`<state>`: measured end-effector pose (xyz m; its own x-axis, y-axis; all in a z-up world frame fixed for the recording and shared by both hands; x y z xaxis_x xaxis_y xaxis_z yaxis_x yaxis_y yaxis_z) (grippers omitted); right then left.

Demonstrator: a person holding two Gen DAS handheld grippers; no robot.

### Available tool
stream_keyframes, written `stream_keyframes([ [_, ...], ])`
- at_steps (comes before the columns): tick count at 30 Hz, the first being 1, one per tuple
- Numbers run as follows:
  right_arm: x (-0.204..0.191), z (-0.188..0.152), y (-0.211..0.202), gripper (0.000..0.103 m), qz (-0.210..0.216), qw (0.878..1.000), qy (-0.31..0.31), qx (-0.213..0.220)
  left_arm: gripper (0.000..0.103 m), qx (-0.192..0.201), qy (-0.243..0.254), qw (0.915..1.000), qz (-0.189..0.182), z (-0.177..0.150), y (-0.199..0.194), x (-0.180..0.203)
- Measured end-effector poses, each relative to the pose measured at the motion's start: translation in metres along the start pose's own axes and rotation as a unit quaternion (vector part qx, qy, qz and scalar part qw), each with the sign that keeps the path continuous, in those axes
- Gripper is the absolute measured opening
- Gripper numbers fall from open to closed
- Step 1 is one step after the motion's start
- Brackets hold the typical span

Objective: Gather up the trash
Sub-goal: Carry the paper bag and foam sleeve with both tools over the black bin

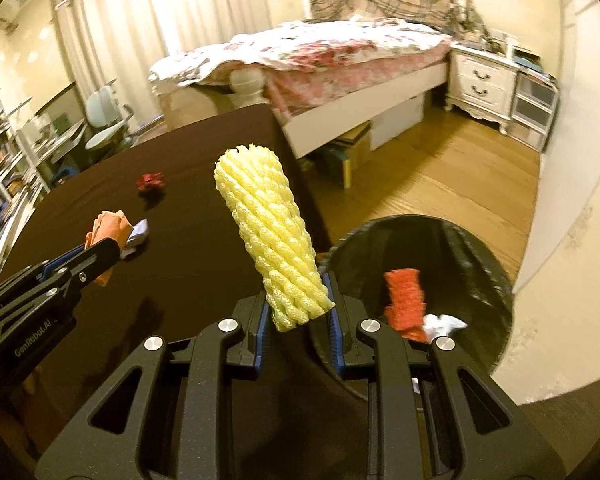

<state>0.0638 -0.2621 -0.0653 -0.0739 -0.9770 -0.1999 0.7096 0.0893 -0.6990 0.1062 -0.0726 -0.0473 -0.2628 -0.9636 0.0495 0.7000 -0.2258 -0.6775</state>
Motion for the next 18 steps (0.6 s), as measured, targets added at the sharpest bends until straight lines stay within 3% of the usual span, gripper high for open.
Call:
stream_keyframes([
  [8, 0.046, -0.001, -0.014, 0.023, -0.041, 0.999, 0.031, 0.016, 0.03, -0.005, 0.037, 0.999, -0.024, 0.003, 0.017, 0.053],
  [18, 0.062, -0.01, -0.006, 0.023, -0.063, 0.996, 0.057, 0.016, 0.03, -0.01, 0.072, 0.9963, -0.045, 0.005, 0.033, 0.101],
])
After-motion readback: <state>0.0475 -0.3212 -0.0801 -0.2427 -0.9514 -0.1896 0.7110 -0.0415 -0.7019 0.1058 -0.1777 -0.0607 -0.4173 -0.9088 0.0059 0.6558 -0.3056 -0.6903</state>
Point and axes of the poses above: each gripper's, at about its wrist camera, not at the fingertips, and y roughly the way its jaws point, x to its right, z to its top, the point moved 7 cm from there along y, roughly the way its jaws point, and after that the axes turned 4 degrees about z, right-handed, at the moved point
